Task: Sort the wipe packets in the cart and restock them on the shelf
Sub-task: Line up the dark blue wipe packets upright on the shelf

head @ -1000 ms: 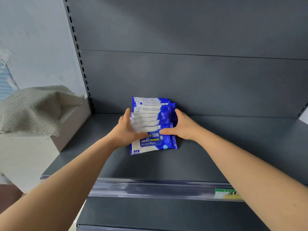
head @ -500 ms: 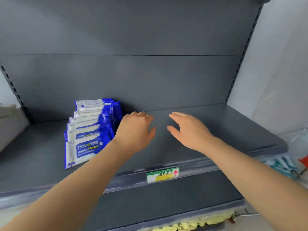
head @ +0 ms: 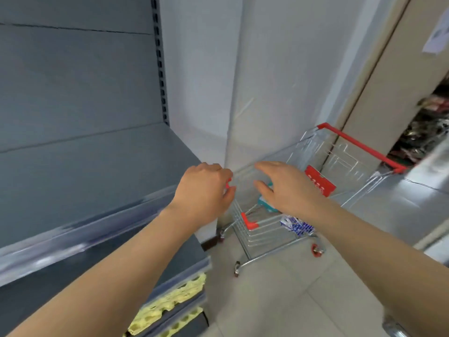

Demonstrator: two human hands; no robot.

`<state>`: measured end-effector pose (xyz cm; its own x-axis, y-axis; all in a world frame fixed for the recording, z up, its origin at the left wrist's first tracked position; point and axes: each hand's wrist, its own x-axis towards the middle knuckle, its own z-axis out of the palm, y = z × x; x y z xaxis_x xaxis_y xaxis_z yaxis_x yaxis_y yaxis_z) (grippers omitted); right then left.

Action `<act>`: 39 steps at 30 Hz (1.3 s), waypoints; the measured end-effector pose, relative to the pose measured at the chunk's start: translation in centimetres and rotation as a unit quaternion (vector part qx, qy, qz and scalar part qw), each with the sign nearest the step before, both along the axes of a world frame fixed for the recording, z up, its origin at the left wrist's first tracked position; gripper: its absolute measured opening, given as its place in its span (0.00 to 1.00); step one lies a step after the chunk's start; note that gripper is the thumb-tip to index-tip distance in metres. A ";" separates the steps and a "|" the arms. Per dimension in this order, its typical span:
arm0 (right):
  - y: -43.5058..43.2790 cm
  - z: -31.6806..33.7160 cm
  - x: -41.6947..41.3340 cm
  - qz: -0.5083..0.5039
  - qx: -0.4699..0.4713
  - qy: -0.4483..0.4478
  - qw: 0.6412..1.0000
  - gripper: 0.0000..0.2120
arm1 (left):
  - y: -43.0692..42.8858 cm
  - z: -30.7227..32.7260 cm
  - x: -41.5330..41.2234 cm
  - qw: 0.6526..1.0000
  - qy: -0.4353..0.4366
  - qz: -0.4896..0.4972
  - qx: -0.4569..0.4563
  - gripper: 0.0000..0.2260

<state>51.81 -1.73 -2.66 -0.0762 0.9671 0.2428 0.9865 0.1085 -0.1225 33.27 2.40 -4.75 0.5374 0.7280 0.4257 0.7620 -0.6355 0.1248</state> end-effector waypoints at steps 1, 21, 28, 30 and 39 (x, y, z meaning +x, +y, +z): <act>0.2 -0.4 2.5 -0.016 -0.004 -0.005 1.000 0.20 | 0.4 -0.4 2.5 1.000 0.006 -0.012 0.000 0.14; 19.9 -11.0 39.1 -0.160 -0.186 0.024 0.969 0.18 | 23.1 -12.7 40.8 0.976 0.155 -0.067 -0.137 0.14; 28.1 -20.1 49.8 -0.104 -0.276 0.007 0.956 0.13 | 30.3 -21.2 49.1 0.954 0.172 -0.028 -0.243 0.15; 30.6 -23.6 52.8 -0.073 -0.300 0.006 0.951 0.15 | 32.0 -24.6 51.2 0.943 0.175 0.000 -0.282 0.15; 37.8 -41.1 61.5 0.039 -0.420 0.015 0.906 0.20 | 36.5 -41.3 58.7 0.874 0.155 0.067 -0.457 0.16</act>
<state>113.30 36.10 -43.78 -0.1583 0.8031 -0.5744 0.9745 0.0334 -0.2218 91.99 38.88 -46.04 0.4086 0.7530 -0.5159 0.9086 -0.2819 0.3083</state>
